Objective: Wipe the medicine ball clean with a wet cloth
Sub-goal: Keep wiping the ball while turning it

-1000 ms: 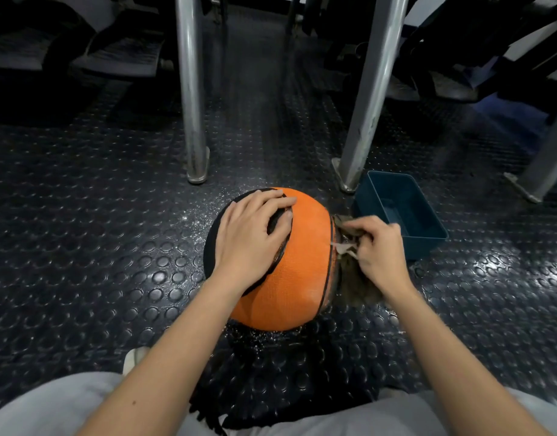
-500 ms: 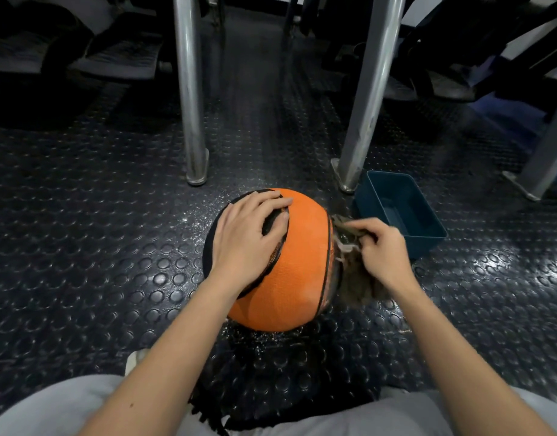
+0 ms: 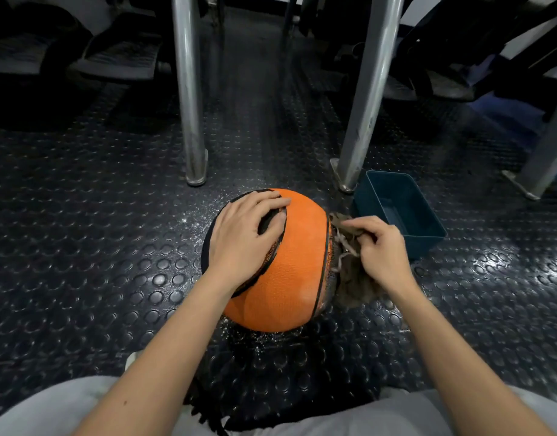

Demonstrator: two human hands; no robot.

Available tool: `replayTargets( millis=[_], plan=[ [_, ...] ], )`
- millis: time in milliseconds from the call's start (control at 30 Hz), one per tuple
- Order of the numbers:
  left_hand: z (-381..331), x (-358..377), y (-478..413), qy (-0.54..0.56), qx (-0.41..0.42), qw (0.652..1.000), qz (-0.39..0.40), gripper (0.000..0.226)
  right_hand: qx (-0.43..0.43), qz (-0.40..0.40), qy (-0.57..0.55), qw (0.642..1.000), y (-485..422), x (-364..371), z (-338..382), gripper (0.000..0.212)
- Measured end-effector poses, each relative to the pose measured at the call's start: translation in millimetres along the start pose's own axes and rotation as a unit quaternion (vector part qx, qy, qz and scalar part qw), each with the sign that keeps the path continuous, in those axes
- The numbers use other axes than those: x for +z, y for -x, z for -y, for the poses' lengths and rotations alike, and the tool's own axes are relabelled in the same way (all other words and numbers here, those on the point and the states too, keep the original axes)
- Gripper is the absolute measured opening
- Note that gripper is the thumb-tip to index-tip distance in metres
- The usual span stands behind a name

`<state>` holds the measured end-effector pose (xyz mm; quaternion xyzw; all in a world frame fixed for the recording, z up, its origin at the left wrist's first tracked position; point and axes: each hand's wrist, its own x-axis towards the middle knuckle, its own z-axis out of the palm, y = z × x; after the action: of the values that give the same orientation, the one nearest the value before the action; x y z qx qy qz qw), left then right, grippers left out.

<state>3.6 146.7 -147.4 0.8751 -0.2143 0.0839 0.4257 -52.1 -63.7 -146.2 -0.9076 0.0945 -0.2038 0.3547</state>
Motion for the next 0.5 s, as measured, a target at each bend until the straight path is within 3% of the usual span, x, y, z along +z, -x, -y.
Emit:
replayTargets(
  millis=[200,367,500],
  plan=[
    [-0.9,-0.2,-2.5,-0.007,-0.002,1.000,-0.001,0.043,-0.104,0.037,0.003,0.994,14.5,8.6,49.7,0.042],
    [-3.7,-7.8,-3.7,-0.017,-0.002,0.996,0.089,0.075,-0.075,0.057,-0.032,0.995,16.4,5.6,41.3,0.035],
    [-4.4,-10.4,-6.4,0.000,-0.012,0.996,0.092,0.064,-0.136,0.022,0.019,0.990,52.1,9.1,44.0,0.028]
  ],
)
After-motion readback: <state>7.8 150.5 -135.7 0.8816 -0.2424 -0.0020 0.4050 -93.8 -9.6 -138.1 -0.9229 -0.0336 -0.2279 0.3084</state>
